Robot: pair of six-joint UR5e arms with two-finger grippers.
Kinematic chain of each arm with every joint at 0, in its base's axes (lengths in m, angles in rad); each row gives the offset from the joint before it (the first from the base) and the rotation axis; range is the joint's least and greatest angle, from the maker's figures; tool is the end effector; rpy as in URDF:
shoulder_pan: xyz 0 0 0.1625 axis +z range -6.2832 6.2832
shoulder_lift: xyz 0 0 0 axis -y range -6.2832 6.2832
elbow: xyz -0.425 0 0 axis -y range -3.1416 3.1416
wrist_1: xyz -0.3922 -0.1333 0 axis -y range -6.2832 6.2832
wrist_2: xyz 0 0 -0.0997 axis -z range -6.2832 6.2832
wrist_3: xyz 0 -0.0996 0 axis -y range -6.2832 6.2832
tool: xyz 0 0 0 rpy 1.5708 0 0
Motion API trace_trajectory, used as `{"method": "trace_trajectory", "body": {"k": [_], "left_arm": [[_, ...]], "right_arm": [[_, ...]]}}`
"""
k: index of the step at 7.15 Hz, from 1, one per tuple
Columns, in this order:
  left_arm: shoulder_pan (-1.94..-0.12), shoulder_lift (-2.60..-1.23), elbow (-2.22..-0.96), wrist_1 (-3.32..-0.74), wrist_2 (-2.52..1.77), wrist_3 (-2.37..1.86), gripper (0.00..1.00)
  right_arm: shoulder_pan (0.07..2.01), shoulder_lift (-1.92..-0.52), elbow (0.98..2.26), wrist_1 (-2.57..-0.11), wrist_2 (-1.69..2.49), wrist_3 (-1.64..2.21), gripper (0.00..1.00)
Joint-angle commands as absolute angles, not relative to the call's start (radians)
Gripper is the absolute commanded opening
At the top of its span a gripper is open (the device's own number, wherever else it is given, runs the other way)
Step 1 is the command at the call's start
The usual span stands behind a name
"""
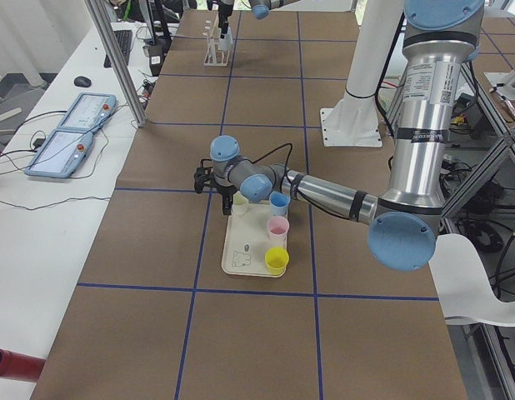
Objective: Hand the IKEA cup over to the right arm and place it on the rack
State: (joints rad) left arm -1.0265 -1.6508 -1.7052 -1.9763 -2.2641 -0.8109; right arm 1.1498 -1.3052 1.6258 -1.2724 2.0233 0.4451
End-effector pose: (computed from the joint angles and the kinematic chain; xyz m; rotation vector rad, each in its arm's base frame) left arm 0.2215 -0.5005 0.5071 0.0427 0.8934 -0.0338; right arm -0.1702 -0.5998 0.4641 0.3683 -0.6525 -0.1171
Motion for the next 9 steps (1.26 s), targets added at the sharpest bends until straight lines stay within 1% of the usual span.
{"method": "trace_trajectory", "body": {"k": [1, 2, 3, 4, 6, 7, 8, 9], "left_arm": [[-0.977, -1.651, -1.695, -1.976, -2.269, -0.813, 0.71], [-0.965, -1.651, -1.684, -1.976, -2.270, -0.813, 0.53], [-0.963, -1.651, -1.687, -1.974, -2.273, -0.811, 0.07], [-0.965, -1.652, -1.693, -1.973, -2.275, -0.811, 0.00], [-0.992, -1.670, -1.727, -1.968, -2.392, -0.813, 0.00], [-1.009, -1.683, -1.750, -1.974, -2.395, -0.845, 0.00], [-1.009, -1.769, -1.753, -1.971, -2.393, -1.000, 0.00], [-1.005, -1.845, -1.752, -1.976, -2.398, -1.152, 0.00]], "right_arm": [[1.147, -1.305, 1.623, -1.270, 2.023, 0.445, 1.00], [1.147, -1.305, 1.621, -1.270, 2.023, 0.445, 1.00], [1.147, -1.305, 1.626, -1.270, 2.023, 0.446, 1.00], [1.147, -1.305, 1.635, -1.270, 2.025, 0.448, 1.00], [1.149, -1.328, 1.705, -1.270, 2.113, 0.489, 1.00], [1.149, -1.360, 1.770, -1.269, 2.121, 0.558, 1.00], [1.149, -1.397, 1.829, -1.269, 2.153, 0.610, 1.00], [1.149, -1.404, 1.857, -1.269, 2.195, 0.644, 1.00]]}}
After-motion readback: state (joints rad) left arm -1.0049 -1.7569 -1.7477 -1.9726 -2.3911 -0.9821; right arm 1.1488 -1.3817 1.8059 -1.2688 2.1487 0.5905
